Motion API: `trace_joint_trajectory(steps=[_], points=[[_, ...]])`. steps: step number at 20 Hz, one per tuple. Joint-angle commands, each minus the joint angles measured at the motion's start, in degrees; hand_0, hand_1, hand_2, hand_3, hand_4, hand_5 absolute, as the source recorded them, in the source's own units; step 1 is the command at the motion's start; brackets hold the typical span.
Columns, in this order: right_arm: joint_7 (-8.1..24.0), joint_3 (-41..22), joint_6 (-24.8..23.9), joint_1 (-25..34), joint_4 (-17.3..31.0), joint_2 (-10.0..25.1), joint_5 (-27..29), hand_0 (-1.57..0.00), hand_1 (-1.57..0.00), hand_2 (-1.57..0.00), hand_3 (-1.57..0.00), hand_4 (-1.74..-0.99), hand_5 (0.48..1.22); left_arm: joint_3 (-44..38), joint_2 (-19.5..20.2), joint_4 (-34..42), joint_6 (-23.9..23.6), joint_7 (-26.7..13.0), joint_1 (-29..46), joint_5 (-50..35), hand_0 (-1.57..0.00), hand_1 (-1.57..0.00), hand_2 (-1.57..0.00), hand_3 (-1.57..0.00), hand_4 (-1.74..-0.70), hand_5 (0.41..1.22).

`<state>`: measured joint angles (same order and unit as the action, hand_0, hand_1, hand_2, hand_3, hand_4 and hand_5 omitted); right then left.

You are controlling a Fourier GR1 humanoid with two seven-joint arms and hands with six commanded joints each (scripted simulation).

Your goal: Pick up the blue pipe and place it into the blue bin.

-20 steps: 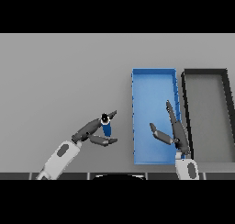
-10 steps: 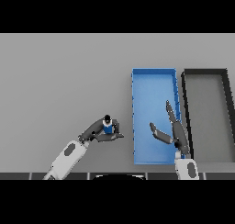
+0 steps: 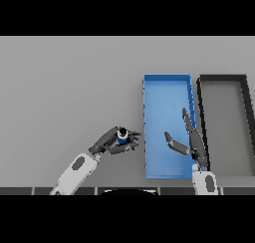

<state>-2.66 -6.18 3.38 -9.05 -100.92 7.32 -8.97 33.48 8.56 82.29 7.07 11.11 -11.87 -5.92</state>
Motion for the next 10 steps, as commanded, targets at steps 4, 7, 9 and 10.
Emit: trace_joint_trajectory(steps=[4,7,9,10], points=[[-1.1,-0.3,-0.1,-0.6,0.8,0.0,-0.9,0.00,0.00,0.00,0.00,-1.164,0.602,0.8,-0.5,5.2,0.1,-2.2,-1.2,-0.9,-1.54,-1.55,-1.55,-1.47,-1.73,1.211],[-1.0,0.0,-0.3,-0.5,-0.1,0.3,-0.6,0.00,0.00,0.00,0.00,-1.144,0.601,1.6,-0.2,8.3,-0.3,-5.4,-1.7,-0.4,-1.56,-1.56,-1.56,-1.49,-1.74,1.216],[-2.4,0.5,-0.2,-1.0,0.0,0.8,-0.4,0.00,0.00,0.00,0.00,-1.136,0.604,1.7,-0.1,9.6,-0.3,-7.8,-2.1,-0.9,-1.56,-1.56,-1.56,-1.49,-1.74,1.218],[-2.6,0.1,-0.6,-1.2,0.2,0.4,-1.1,0.00,0.00,0.00,0.00,-1.133,0.606,2.0,-0.3,9.3,-0.3,-8.6,-2.4,-0.4,-1.56,-1.56,-1.56,-1.49,-1.74,1.218]])
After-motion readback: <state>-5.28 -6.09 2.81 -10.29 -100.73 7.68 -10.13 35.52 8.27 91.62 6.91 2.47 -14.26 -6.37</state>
